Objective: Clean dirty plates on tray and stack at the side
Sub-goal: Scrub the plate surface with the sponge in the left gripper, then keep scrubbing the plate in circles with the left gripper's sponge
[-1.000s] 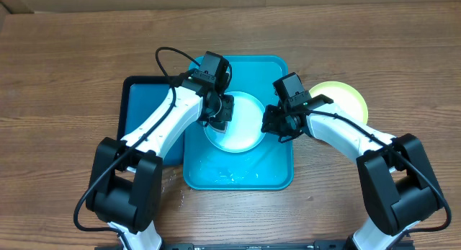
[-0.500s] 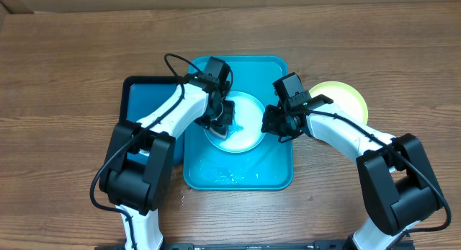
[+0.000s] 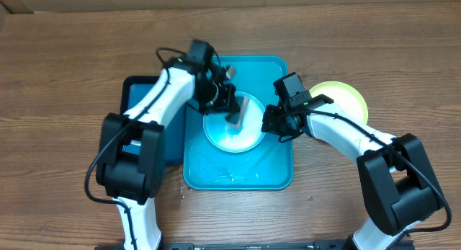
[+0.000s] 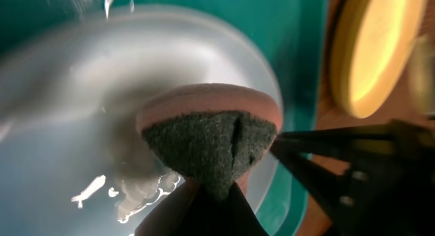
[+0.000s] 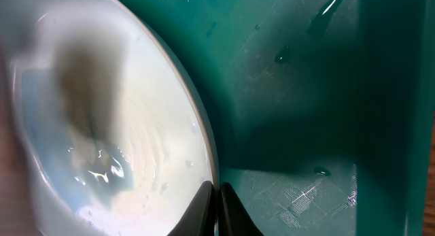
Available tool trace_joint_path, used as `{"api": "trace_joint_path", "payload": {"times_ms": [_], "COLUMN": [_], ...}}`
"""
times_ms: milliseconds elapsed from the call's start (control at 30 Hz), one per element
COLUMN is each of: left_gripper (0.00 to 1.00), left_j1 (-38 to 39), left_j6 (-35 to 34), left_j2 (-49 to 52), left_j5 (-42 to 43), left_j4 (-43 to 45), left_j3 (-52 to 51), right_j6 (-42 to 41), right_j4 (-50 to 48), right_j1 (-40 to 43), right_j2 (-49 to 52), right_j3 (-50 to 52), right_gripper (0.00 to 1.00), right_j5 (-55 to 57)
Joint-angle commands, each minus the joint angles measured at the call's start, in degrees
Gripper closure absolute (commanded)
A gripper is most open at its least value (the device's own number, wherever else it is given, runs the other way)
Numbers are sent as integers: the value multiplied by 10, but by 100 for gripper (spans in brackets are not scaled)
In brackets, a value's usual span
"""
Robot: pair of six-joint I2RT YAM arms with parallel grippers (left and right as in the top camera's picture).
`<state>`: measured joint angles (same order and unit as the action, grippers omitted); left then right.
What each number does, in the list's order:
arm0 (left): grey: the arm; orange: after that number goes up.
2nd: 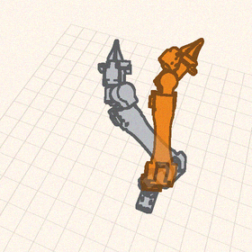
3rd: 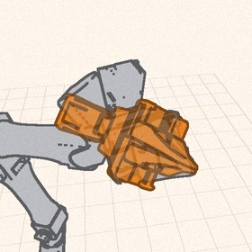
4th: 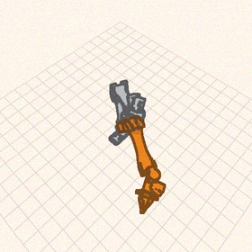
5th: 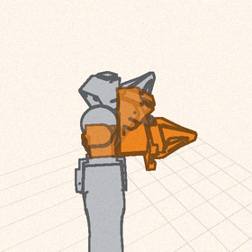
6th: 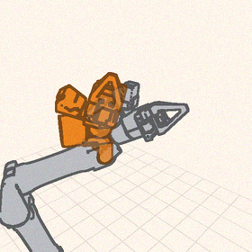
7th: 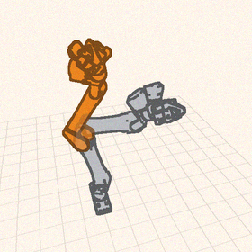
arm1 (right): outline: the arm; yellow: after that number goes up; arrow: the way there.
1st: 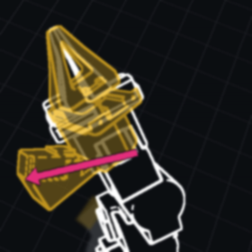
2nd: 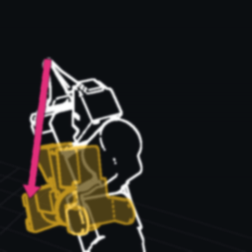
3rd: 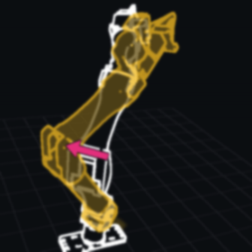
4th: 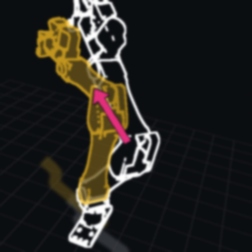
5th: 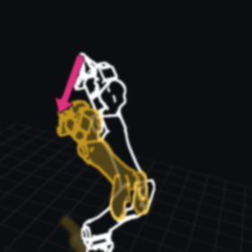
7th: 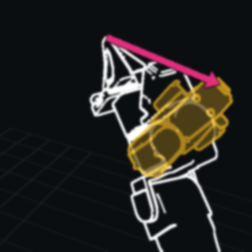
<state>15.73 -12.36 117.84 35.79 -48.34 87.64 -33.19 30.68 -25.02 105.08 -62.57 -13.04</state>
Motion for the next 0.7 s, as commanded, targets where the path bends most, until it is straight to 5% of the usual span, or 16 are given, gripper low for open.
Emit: {"api": "trace_joint_path", "payload": {"times_ms": [0, 300, 500, 667], "left_gripper": [96, 96, 96, 96], "left_j1": [-16, 21, 53, 61], "left_j6": [26, 28, -45, -48], "left_j2": [-43, -47, -46, -46], "left_j5": [16, -203, -318, -294], "left_j4": [-13, -40, 3, 58], "left_j3": [23, -15, -82, -136], "right_j6": [0, 0, 0, 0], "right_j4": [-4, -6, -6, -6], "right_j1": [-1, -1, -1, -1], "right_j2": [2, 2, 2, 2], "right_j3": [1, 1, 1, 1], "right_gripper": [96, 96, 96, 96], "right_j5": [-6, -8, -8, -8]}}
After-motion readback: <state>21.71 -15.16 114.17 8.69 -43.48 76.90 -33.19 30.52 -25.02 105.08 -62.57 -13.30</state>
